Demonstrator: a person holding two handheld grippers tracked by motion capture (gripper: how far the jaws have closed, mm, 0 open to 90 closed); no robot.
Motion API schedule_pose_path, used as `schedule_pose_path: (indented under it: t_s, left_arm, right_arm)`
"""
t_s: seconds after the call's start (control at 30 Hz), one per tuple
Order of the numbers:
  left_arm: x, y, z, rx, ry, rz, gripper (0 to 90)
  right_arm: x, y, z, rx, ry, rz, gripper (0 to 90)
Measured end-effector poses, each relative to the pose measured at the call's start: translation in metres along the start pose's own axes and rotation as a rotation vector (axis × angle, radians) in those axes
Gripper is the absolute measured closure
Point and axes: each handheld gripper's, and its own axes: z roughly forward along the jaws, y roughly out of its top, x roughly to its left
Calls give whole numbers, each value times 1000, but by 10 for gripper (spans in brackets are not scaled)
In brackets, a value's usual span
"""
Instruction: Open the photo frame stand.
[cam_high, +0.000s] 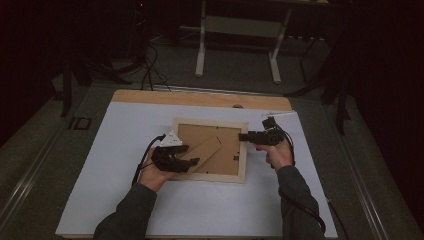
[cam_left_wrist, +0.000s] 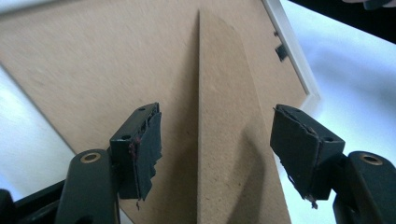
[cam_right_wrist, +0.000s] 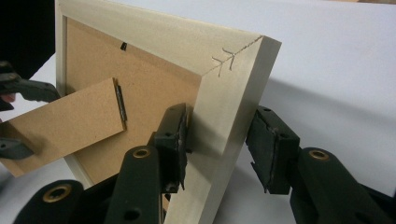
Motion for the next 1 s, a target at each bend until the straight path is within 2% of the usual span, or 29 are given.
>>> schedule_pose_path:
  t_s: [0.1, 0.2, 0.33, 0.6, 0.77, 0.93, 1.0]
  left_arm:
    - [0, -1, 4, 26, -42, -12, 343]
    - [-1, -1, 8, 50, -65, -12, 349]
    - [-3, -1, 10, 66, -66, -10, 365]
    - [-6, -1, 14, 129, -38, 36, 476]
    - [-8, 0, 13, 129, -42, 48, 516]
    - [-8, 0, 12, 119, -46, 50, 505]
    - [-7, 0, 11, 107, -61, 41, 495]
  right_arm:
    - [1, 1, 0, 0, -1, -8, 580]
    - [2, 1, -1, 0, -2, -14, 580]
    - [2, 1, -1, -1, -3, -16, 580]
    - [4, 1, -2, 0, -8, -22, 580]
    - [5, 2, -3, -3, -11, -34, 581]
    - [7, 2, -5, -5, -14, -41, 583]
    - [7, 2, -5, -6, -14, -41, 584]
